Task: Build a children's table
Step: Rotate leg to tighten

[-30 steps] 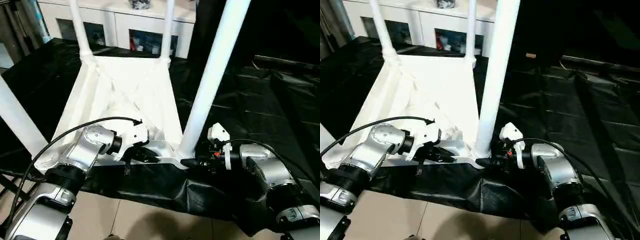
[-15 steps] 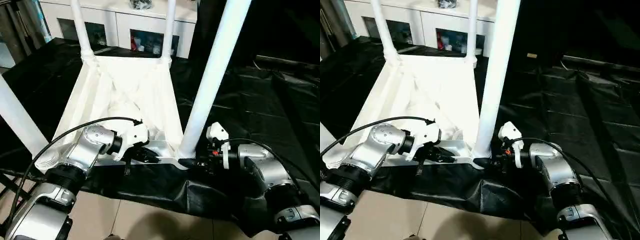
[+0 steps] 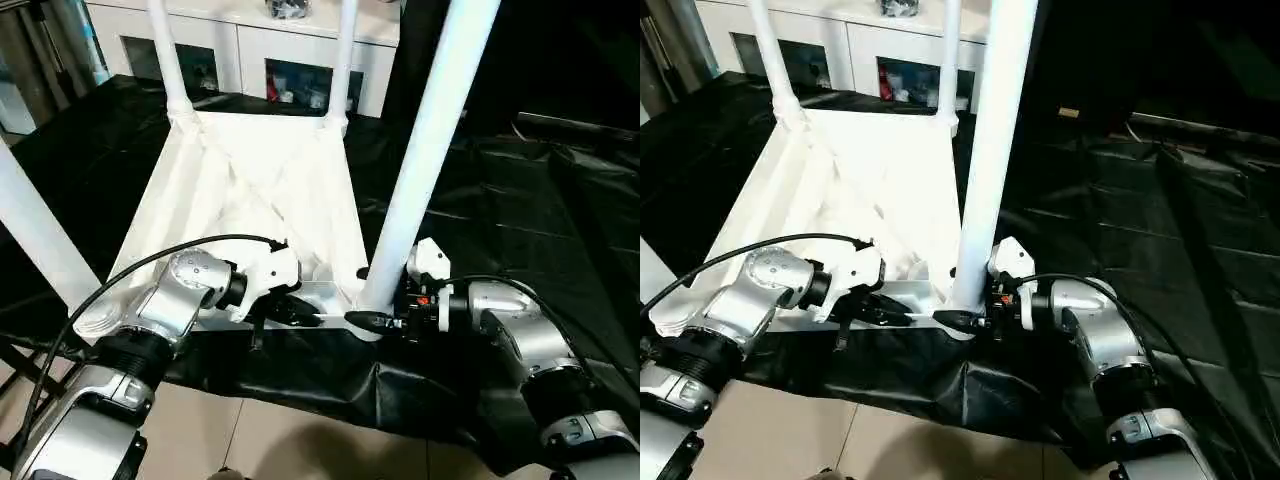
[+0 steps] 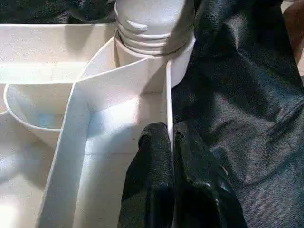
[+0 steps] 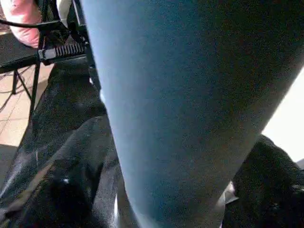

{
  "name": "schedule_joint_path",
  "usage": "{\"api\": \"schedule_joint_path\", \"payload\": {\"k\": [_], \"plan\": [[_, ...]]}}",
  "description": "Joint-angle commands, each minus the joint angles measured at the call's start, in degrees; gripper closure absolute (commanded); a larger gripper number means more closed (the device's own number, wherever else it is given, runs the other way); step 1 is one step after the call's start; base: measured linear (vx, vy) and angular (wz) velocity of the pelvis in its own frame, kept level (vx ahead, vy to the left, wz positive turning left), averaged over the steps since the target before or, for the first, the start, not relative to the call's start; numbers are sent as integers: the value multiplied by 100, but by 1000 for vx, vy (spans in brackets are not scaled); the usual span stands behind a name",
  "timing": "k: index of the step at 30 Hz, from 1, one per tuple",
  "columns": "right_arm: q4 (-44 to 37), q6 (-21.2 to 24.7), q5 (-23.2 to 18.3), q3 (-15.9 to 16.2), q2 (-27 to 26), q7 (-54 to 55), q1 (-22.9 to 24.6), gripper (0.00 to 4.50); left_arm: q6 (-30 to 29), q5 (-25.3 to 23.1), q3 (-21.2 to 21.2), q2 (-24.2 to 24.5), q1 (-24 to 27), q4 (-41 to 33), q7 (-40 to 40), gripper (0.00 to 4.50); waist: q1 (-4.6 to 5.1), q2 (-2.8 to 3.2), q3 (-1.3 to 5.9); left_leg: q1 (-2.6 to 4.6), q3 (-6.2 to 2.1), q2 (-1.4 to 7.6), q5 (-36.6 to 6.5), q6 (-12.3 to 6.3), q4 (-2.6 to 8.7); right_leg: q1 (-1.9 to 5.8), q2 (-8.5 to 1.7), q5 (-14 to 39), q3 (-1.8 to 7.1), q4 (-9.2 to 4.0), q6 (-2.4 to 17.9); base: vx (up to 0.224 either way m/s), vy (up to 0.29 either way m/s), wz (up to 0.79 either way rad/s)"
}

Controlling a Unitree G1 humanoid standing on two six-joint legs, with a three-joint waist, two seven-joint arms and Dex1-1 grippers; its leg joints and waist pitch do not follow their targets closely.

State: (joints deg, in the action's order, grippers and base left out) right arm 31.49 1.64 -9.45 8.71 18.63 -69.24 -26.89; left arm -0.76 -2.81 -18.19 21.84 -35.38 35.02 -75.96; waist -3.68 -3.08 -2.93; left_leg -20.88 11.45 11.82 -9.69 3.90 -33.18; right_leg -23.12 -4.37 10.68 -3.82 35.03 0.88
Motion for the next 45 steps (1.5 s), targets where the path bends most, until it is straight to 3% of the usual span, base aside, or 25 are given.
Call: {"api": "schedule_joint_path", "payload": {"k": [1,4,7,8,11,13,14,17,29,35,37,38,40,42,43,45], "plan": [[-73,-57,-3,22,64,-60,41,107,24,-8,-155,-82,126,131,-58,450,-23,-16,334,67,-89,195,-1345,-223,362,251,-399,1481,279,-448,1152,0,0,0],[-30,-140,85,57,104,-20,44,135,37,-27,-166,-76,133,137,-46,450,-17,-16,341,68,-93,198,-1326,-211,362,252,-392,1442,278,-441,1140,0,0,0],[114,-264,279,107,140,172,9,135,58,-44,-177,-65,139,145,-37,450,-23,-19,341,70,-90,196,-1296,-207,356,245,-400,1406,282,-437,1142,0,0,0],[295,-1,286,74,126,285,-75,121,61,-41,-175,-66,140,147,-31,450,-14,-14,341,67,-86,184,-1287,-206,356,250,-385,1387,280,-438,1164,0,0,0],[340,201,172,5,102,285,-112,103,64,-37,-172,-72,139,153,-26,450,-18,-14,338,66,-90,193,-1333,-214,359,255,-386,1437,276,-442,1164,0,0,0],[312,214,159,12,112,260,-108,96,64,-33,-170,-75,137,155,-26,450,-21,-20,342,61,-88,191,-1334,-201,354,262,-386,1427,275,-435,1160,0,0,0],[285,142,207,44,133,272,-94,70,61,-29,-168,-80,135,155,-25,450,-23,-9,342,65,-91,197,-1334,-196,355,259,-392,1428,276,-434,1156,0,0,0],[268,38,273,120,169,227,-61,70,64,-30,-165,-87,130,158,-33,450,-25,-10,345,69,-85,194,-1312,-204,349,254,-387,1339,279,-429,1176,0,0,0],[191,172,55,36,117,43,-24,168,60,-32,-166,-81,126,164,-41,450,-35,-20,349,67,-84,195,-1293,-220,346,262,-381,1296,271,-420,1203,0,0,0],[174,183,44,43,95,61,8,177,36,-24,-146,-96,132,161,3,450,-41,-14,352,62,-83,192,-1259,-223,343,266,-383,1287,273,-417,1191,0,0,0],[699,119,316,-168,-175,1252,-144,178,-139,-38,29,-364,72,254,643,450,-12,-6,341,69,-86,194,-1283,-163,351,235,-396,1353,281,-421,1197,0,0,0],[908,102,415,-227,-278,1699,-204,178,-245,-22,89,-489,34,274,852,450,15,-24,317,79,-96,176,-1448,-82,364,231,-395,1687,269,-466,1139,0,0,0],[1148,131,474,-308,-427,2211,-271,178,-354,-30,133,-662,-32,324,1118,450,50,-39,315,68,-119,162,-1594,-10,362,245,-415,2207,261,-507,977,0,0,0],[1307,176,475,-379,-553,2564,-315,178,-405,-65,144,-794,-90,384,1330,450,78,-13,295,107,-130,163,-1786,38,369,195,-410,2551,256,-564,883,0,0,0],[1484,174,475,-462,-690,2968,-385,178,-465,-108,137,-928,-155,452,1520,450,92,-19,306,97,-138,164,-1824,42,370,209,-413,2634,252,-570,813,0,0,0],[2001,355,463,-635,-1100,4052,-663,178,-637,-216,124,-1373,-388,703,2099,450,132,1,289,138,-147,148,-1987,112,378,162,-399,2818,245,-607,775,0,0,0]]}}
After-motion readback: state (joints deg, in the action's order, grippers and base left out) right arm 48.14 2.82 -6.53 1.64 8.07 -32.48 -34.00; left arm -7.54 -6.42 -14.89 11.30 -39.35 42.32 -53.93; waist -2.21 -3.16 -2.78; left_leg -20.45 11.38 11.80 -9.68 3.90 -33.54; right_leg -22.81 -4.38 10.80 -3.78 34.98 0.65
